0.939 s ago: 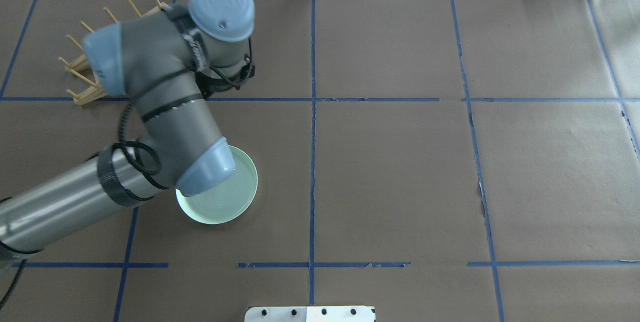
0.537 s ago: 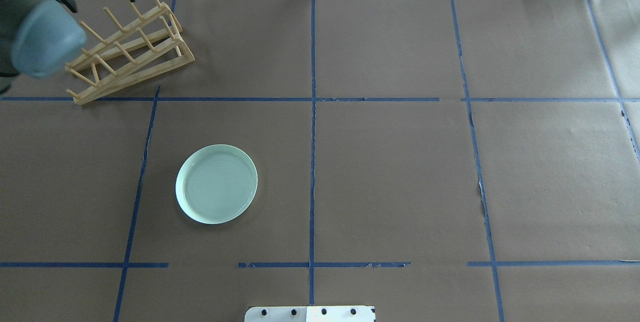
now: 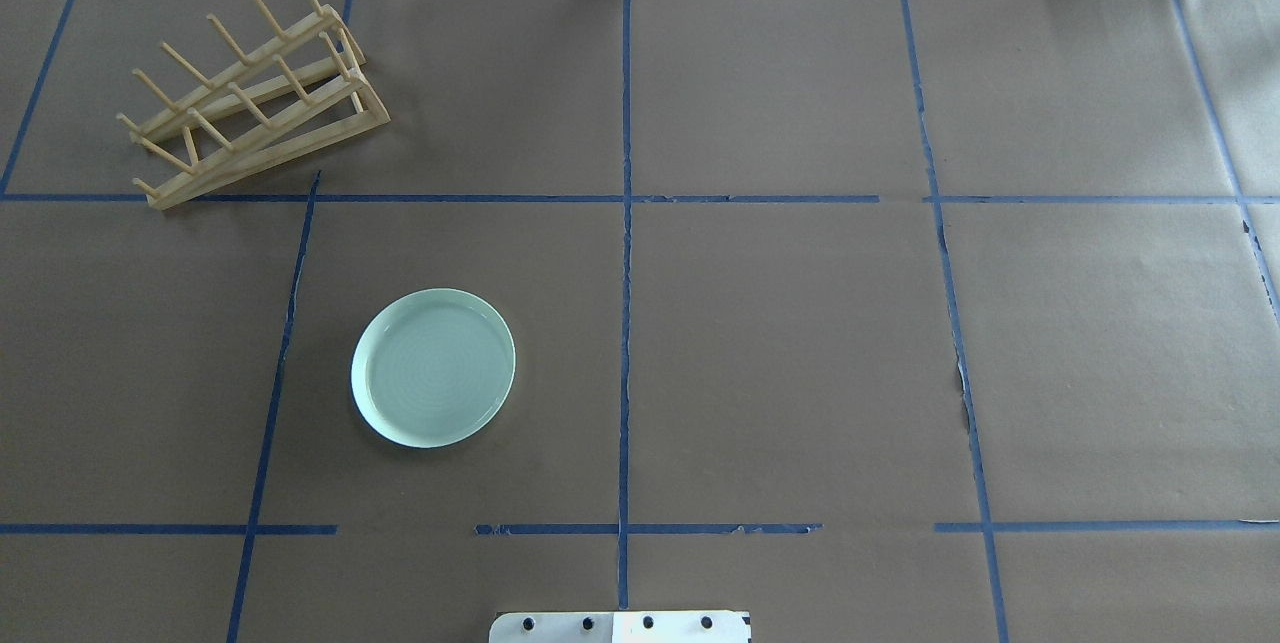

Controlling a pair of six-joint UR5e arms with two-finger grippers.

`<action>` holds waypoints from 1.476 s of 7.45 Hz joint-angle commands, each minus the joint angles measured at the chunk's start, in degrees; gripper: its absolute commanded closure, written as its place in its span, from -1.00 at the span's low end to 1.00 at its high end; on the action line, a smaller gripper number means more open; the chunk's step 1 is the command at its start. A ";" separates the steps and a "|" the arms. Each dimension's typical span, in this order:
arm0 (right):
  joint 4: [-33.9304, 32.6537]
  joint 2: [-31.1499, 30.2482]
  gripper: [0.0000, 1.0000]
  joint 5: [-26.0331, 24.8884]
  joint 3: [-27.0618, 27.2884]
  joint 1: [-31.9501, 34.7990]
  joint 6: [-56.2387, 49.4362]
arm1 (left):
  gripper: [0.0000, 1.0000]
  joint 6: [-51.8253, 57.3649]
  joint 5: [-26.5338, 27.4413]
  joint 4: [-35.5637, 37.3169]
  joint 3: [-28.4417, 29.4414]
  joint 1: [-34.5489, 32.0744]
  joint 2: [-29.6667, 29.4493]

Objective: Place plate on table

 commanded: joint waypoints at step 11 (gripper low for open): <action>0.00 0.00 -1.00 0.00 -0.08 0.00 0.00 | -1.00 6.70 -1.97 -16.66 3.71 -4.12 18.44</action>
